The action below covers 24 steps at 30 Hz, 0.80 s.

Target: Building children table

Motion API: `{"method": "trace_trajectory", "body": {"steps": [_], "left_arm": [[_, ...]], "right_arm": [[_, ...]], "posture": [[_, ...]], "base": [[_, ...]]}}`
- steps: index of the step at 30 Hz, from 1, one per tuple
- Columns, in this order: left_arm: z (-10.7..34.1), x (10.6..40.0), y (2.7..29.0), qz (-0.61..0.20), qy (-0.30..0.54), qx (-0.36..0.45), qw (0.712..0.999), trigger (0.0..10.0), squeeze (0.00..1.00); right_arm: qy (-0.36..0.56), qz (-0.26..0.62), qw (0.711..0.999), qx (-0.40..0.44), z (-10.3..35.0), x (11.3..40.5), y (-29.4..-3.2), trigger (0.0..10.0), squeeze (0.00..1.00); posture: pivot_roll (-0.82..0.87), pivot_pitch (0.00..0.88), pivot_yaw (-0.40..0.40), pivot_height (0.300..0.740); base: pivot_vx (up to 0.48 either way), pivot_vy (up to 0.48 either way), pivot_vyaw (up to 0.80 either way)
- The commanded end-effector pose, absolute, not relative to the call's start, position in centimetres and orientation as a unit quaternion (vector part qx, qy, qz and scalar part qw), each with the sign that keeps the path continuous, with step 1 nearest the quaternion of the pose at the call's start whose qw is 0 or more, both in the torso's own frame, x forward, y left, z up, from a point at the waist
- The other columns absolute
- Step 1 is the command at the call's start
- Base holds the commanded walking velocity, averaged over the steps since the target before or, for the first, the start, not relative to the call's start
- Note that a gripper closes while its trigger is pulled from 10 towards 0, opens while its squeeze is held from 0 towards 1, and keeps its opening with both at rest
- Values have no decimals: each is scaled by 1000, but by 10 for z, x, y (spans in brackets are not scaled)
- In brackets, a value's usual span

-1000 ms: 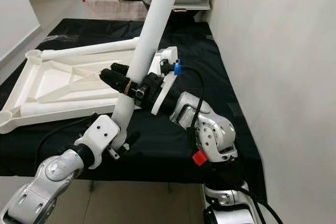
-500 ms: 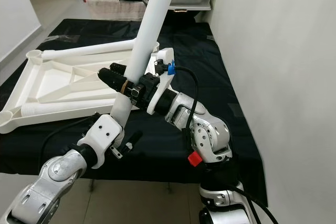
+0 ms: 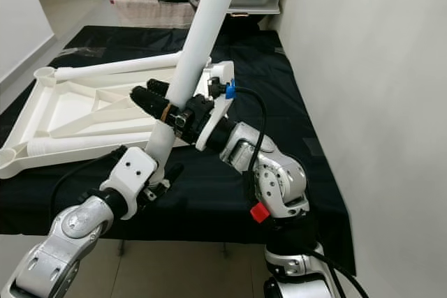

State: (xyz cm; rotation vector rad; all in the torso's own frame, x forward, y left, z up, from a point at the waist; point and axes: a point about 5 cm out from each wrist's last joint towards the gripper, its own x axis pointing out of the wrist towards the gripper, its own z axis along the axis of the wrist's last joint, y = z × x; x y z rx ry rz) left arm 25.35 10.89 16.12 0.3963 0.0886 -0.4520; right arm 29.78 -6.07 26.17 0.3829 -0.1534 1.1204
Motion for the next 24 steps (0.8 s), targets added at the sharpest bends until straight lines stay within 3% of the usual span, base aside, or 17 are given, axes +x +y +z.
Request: {"method": "trace_trajectory", "body": {"steps": [1,3,4,8,9,15,16,21,23,24], "left_arm": [[161,257,116,-200,40,207,957,0,0],[161,257,116,-200,40,207,957,0,0],[160,258,116,-200,45,205,957,10000,0],[159,254,116,-204,53,196,958,10000,0],[157,252,117,-208,56,191,958,10000,0],[152,241,115,-244,70,176,951,10000,0],[152,238,114,-258,70,168,949,10000,0],[152,231,111,-288,73,152,943,10000,0],[153,227,111,-306,80,132,940,10000,0],[153,227,111,-306,80,132,940,10000,0]], "right_arm": [[-66,544,815,187,260,292,-57,10000,0],[-66,544,815,187,260,292,-57,10000,0],[-71,536,821,183,259,294,-58,10000,0],[-93,501,845,161,254,303,-67,10000,35],[-98,499,847,153,253,304,-69,10000,1000],[-95,533,832,122,252,301,-73,10000,1000],[-97,539,829,110,252,301,-76,10000,0],[-80,570,811,103,252,303,-85,10000,0],[-62,611,781,116,253,300,-92,10000,0],[-62,611,781,116,253,300,-92,10000,0]], "posture": [[74,43,-13,740],[74,43,-13,740],[73,43,-14,740],[81,44,-14,740],[81,45,-13,740],[87,47,-8,740],[87,46,-7,740],[92,49,-3,740],[92,54,1,740],[92,54,1,740]], "base": [[0,0,0],[0,0,0],[0,0,0],[0,0,0],[0,0,0],[0,0,0],[0,0,0],[0,0,0],[0,0,0],[0,0,0]]}}
